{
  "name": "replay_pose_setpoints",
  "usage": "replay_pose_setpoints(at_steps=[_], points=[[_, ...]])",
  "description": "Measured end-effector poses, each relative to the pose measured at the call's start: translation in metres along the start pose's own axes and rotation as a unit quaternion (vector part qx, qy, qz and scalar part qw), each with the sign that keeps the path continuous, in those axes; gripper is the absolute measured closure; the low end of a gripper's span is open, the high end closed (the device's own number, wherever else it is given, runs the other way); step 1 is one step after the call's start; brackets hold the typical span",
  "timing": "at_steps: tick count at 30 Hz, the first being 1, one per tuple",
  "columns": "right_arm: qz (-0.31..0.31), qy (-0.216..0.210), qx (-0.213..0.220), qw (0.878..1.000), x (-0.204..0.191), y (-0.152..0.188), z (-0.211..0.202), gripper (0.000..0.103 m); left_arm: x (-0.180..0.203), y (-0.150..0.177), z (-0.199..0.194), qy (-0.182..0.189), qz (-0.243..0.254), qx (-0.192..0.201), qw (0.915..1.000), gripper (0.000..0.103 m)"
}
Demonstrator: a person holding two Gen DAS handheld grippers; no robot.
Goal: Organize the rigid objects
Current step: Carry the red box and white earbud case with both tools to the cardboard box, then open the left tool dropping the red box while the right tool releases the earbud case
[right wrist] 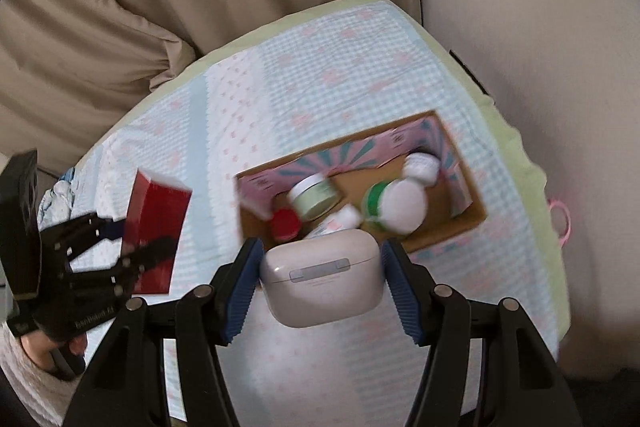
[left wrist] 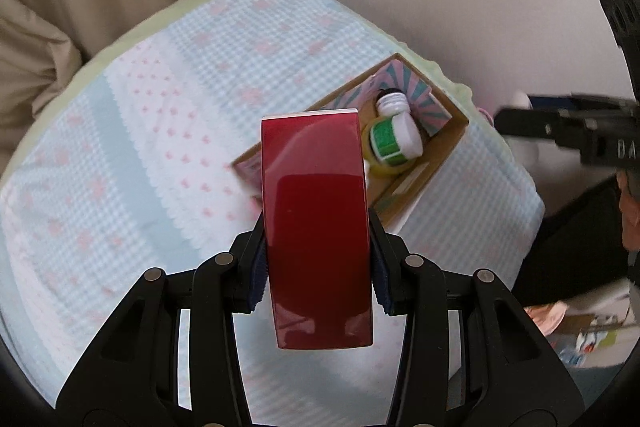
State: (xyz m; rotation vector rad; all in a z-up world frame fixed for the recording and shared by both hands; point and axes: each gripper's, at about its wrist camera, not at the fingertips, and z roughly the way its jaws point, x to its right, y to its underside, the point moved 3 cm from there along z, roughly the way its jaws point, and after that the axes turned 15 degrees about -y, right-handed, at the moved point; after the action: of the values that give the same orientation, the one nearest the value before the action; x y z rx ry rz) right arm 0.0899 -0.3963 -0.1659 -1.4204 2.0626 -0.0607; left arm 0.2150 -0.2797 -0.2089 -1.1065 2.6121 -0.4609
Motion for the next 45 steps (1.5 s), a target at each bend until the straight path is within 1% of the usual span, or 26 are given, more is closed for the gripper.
replay_pose_setpoints(at_steps=[3, 6, 10, 13, 18, 21, 24, 25, 26, 27, 28, 30, 31, 33, 34, 36, 38, 45], points=[[0.003, -0.006, -0.013, 1.000, 0.034, -0.024, 0.010, 0.046, 0.024, -0.011, 0.028, 0.004, -0.007, -0.016, 0.9998, 0.065], [0.019, -0.023, -0.030, 0.999, 0.067, -0.045, 0.031, 0.046, 0.044, -0.022, 0.058, 0.005, -0.012, -0.034, 0.9993, 0.065], [0.036, -0.041, -0.058, 0.997, 0.101, -0.070, 0.071, 0.046, 0.068, -0.035, 0.104, 0.002, -0.003, -0.058, 0.9983, 0.065], [0.038, -0.049, -0.080, 0.995, 0.118, -0.082, 0.106, 0.046, 0.079, -0.039, 0.134, -0.001, 0.005, -0.075, 0.9972, 0.065], [0.050, -0.069, -0.104, 0.991, 0.137, -0.090, 0.154, 0.046, 0.086, -0.043, 0.175, 0.002, 0.004, -0.108, 0.9942, 0.065], [0.060, -0.076, -0.115, 0.989, 0.145, -0.090, 0.172, 0.046, 0.087, -0.043, 0.187, 0.005, 0.004, -0.121, 0.9927, 0.064], [0.069, -0.080, -0.123, 0.987, 0.152, -0.089, 0.185, 0.046, 0.088, -0.045, 0.191, 0.018, -0.003, -0.125, 0.9920, 0.064], [0.070, -0.081, -0.125, 0.986, 0.153, -0.090, 0.187, 0.045, 0.089, -0.046, 0.191, 0.013, 0.000, -0.126, 0.9919, 0.059], [0.070, -0.083, -0.129, 0.986, 0.155, -0.090, 0.191, 0.045, 0.091, -0.047, 0.189, 0.003, 0.006, -0.123, 0.9924, 0.053], [0.072, -0.084, -0.133, 0.985, 0.155, -0.090, 0.193, 0.045, 0.091, -0.048, 0.187, -0.007, 0.012, -0.119, 0.9928, 0.020], [0.075, -0.083, -0.137, 0.984, 0.156, -0.090, 0.195, 0.045, 0.092, -0.048, 0.184, -0.017, 0.017, -0.115, 0.9931, 0.002], [0.082, -0.085, -0.137, 0.984, 0.156, -0.091, 0.194, 0.041, 0.089, -0.049, 0.178, -0.014, 0.012, -0.108, 0.9940, 0.000], [0.086, -0.084, -0.140, 0.983, 0.155, -0.091, 0.193, 0.034, 0.087, -0.048, 0.177, -0.013, 0.006, -0.111, 0.9937, 0.000], [0.077, -0.061, -0.141, 0.985, 0.152, -0.091, 0.189, 0.015, 0.082, -0.046, 0.173, -0.018, -0.005, -0.113, 0.9934, 0.000], [0.061, -0.039, -0.143, 0.987, 0.149, -0.091, 0.187, 0.000, 0.078, -0.045, 0.171, -0.022, -0.010, -0.112, 0.9934, 0.000], [0.040, -0.016, -0.140, 0.989, 0.145, -0.090, 0.181, 0.000, 0.073, -0.041, 0.167, -0.028, -0.020, -0.112, 0.9931, 0.000], [0.030, -0.013, -0.139, 0.990, 0.144, -0.087, 0.176, 0.000, 0.071, -0.038, 0.162, -0.030, -0.025, -0.111, 0.9931, 0.000], [0.036, -0.002, -0.130, 0.991, 0.139, -0.085, 0.157, 0.000, 0.067, -0.032, 0.141, -0.038, -0.032, -0.099, 0.9939, 0.000]])
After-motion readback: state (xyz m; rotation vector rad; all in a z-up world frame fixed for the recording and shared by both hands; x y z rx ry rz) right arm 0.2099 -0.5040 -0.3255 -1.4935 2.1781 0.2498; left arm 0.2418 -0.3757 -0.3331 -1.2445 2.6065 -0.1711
